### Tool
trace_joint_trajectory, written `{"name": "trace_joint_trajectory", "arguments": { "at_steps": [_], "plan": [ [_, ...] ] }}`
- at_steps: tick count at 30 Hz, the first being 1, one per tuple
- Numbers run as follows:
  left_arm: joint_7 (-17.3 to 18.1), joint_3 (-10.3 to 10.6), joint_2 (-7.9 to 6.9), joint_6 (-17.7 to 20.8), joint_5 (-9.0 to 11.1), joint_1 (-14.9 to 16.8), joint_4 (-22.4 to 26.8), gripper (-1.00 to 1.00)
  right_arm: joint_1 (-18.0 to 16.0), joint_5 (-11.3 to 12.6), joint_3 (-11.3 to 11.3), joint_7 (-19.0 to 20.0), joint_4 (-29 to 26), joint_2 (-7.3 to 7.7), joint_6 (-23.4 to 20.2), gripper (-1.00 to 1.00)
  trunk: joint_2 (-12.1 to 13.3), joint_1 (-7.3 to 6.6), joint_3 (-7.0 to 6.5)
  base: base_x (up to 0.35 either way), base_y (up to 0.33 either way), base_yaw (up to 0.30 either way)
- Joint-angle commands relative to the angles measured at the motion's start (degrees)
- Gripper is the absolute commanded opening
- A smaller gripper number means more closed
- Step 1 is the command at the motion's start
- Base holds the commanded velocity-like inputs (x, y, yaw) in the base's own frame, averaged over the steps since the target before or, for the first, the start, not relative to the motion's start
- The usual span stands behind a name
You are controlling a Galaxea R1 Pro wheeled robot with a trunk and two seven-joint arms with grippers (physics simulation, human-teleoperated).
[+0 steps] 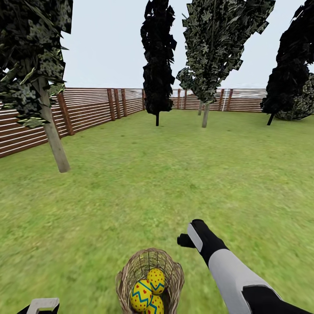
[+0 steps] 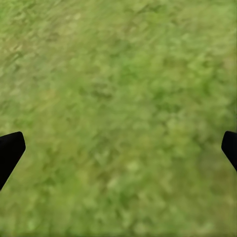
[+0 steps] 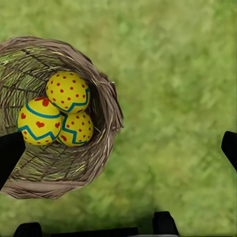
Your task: Take the three Easter eggs out of the wicker basket on the lawn in the garden, then place them on the lawn next to a single tree (choose any tree) so that all three eggs are next to the same tree and none are left in the basket.
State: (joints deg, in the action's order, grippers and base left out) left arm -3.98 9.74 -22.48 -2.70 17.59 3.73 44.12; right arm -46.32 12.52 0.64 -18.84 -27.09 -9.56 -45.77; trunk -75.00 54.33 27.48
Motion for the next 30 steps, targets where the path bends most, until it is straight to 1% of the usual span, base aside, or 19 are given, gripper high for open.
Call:
{"name": "trace_joint_trajectory", "arguments": {
  "at_steps": [1, 23, 27, 30],
  "plan": [
    [-0.4, 0.4, -0.1, -0.3, 0.6, 0.0, 0.0, 1.0, -0.1, 0.6, 0.1, -0.5, 0.2, -0.01, -0.1, 1.0, -0.5, 0.23, 0.25, 0.0, 0.0, 0.0],
    [-0.6, 0.4, 0.02, -0.2, 0.6, 0.1, -0.8, 1.0, -0.5, 0.4, -0.2, -0.6, 1.6, -0.21, -0.1, 1.0, -9.3, 5.06, 4.2, 0.0, 0.0, 0.0],
    [-0.6, 0.4, 0.0, 0.6, 0.6, 0.2, -0.9, 1.0, -0.5, 0.4, -0.4, -0.5, 2.3, -0.21, -0.1, 1.0, -10.9, 5.94, 4.91, 0.0, 0.0, 0.0],
    [-0.6, 0.2, 0.01, 2.2, 0.8, 0.2, -1.0, 1.0, -0.5, 0.2, -0.4, -0.5, 3.7, -0.16, 0.0, 1.0, -12.1, 6.6, 5.45, 0.0, 0.0, 0.0]
  ]
}}
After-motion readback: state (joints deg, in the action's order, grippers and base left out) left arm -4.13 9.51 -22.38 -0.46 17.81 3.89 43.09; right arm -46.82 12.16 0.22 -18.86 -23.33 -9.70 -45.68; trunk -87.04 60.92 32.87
